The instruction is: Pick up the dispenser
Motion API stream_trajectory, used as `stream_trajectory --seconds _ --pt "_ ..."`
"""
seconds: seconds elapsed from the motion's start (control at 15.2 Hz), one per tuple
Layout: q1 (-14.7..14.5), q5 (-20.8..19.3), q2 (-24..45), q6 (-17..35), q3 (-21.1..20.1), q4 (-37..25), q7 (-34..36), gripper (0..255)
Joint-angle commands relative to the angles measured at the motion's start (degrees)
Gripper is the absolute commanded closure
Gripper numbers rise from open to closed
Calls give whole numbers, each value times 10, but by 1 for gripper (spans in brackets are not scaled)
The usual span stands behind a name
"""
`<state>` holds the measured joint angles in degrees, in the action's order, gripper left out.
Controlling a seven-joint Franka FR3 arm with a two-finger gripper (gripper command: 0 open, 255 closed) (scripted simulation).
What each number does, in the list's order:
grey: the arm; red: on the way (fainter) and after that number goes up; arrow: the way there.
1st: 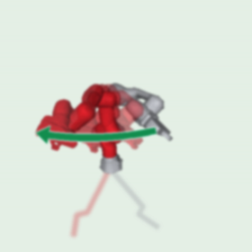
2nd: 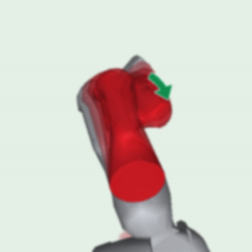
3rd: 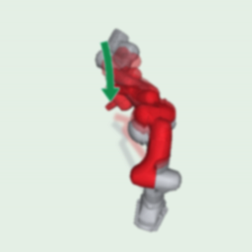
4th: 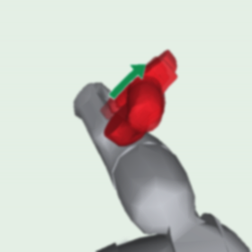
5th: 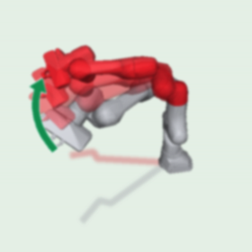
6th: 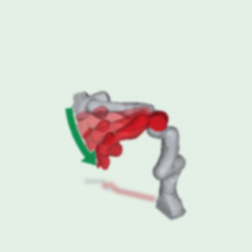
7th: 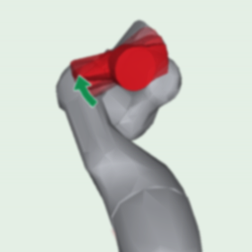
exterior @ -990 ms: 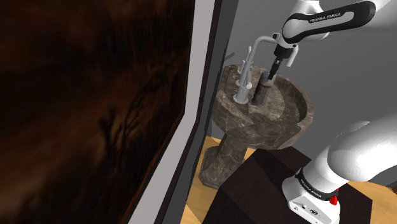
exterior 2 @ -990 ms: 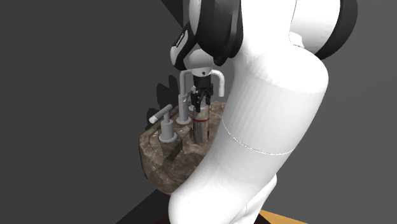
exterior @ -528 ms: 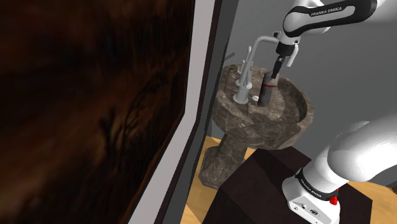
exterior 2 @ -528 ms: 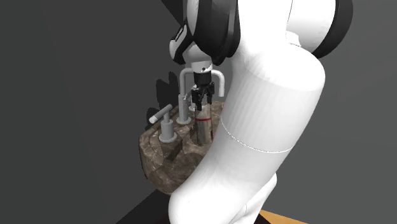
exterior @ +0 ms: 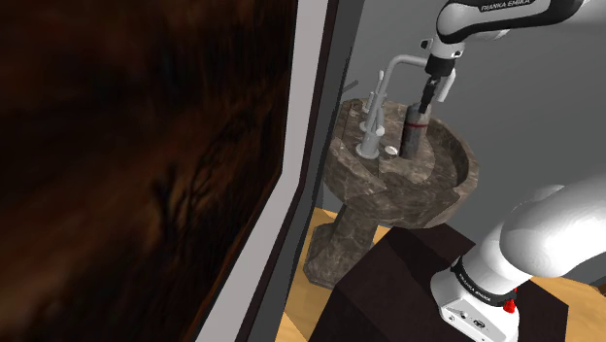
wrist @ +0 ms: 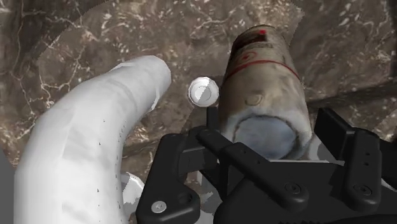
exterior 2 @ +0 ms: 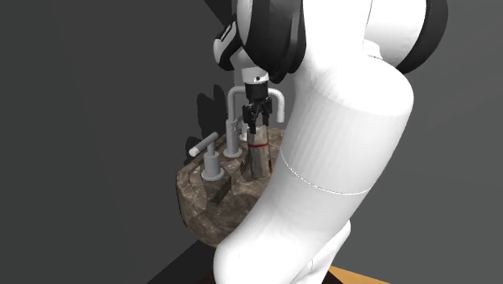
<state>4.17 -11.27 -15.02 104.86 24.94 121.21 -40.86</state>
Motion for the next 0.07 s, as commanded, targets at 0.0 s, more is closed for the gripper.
stream_trajectory --seconds 0.0 --pt "0 -1 -8 -7 -2 -14 0 255"
